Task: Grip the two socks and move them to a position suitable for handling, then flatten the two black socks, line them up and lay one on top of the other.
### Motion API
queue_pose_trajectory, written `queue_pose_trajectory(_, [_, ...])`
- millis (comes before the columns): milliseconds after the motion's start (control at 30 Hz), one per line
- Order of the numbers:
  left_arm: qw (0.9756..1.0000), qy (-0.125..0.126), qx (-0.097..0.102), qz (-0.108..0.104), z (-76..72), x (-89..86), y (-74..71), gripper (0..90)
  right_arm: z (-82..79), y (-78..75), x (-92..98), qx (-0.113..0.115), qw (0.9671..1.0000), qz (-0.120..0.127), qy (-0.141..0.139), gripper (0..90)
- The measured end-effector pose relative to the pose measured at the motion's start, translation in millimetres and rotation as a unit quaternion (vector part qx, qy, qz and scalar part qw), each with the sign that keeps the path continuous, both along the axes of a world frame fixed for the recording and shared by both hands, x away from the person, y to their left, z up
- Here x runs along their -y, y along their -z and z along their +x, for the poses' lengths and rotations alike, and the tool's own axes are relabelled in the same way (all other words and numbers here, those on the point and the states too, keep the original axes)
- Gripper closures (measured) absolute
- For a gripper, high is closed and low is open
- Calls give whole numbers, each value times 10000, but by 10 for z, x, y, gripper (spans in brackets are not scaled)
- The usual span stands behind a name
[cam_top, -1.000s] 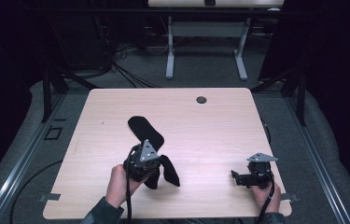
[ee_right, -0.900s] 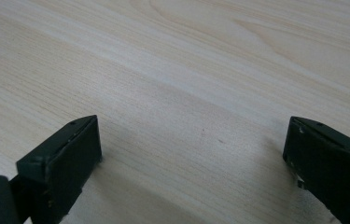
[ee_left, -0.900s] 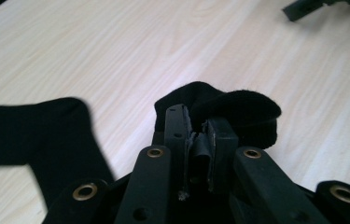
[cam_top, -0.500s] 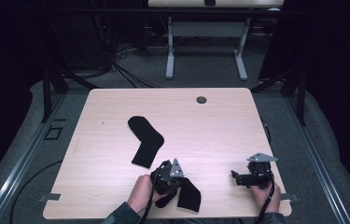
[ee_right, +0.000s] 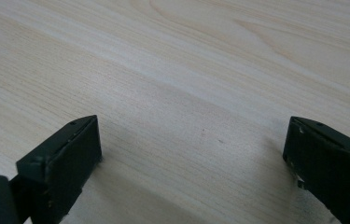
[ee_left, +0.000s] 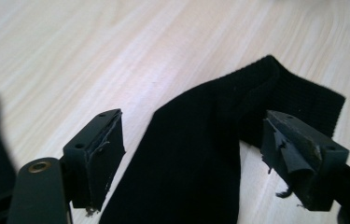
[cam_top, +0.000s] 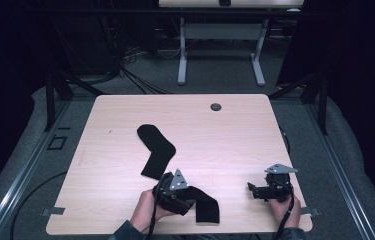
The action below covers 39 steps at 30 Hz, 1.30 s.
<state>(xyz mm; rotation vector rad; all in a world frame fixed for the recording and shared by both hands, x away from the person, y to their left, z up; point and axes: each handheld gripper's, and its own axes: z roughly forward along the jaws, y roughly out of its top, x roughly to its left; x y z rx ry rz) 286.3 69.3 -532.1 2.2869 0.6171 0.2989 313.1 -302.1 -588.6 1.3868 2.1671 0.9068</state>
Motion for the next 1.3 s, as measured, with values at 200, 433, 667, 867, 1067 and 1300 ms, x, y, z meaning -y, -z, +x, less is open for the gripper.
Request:
queue_pose_trajectory(200, [9988,-463,-62,-108,-6,-336,-23,181,-1,-1,-1,-8,10000,6,2,36])
queue_pose_trajectory(433, [9955,-898,-264,-121,-26,-612,88,187,0,-1,-2,-7,10000,8,8,36])
queue_pose_trajectory(667, [9928,-1091,-487,-95,-44,-728,256,220,-1,-2,-5,-10,10000,6,25,37])
queue_pose_trajectory(867, [9922,-1116,-552,-70,-66,-690,338,359,-2,-2,-5,-10,10000,6,20,40])
queue_pose_trajectory(1067, [9922,-1124,-544,-45,-61,-650,380,434,-59,-52,-14,145,9996,189,-121,80])
queue_pose_trajectory(1300, [9933,-1025,-524,-59,-64,-635,415,527,-229,-268,-254,-688,9931,787,-534,184])
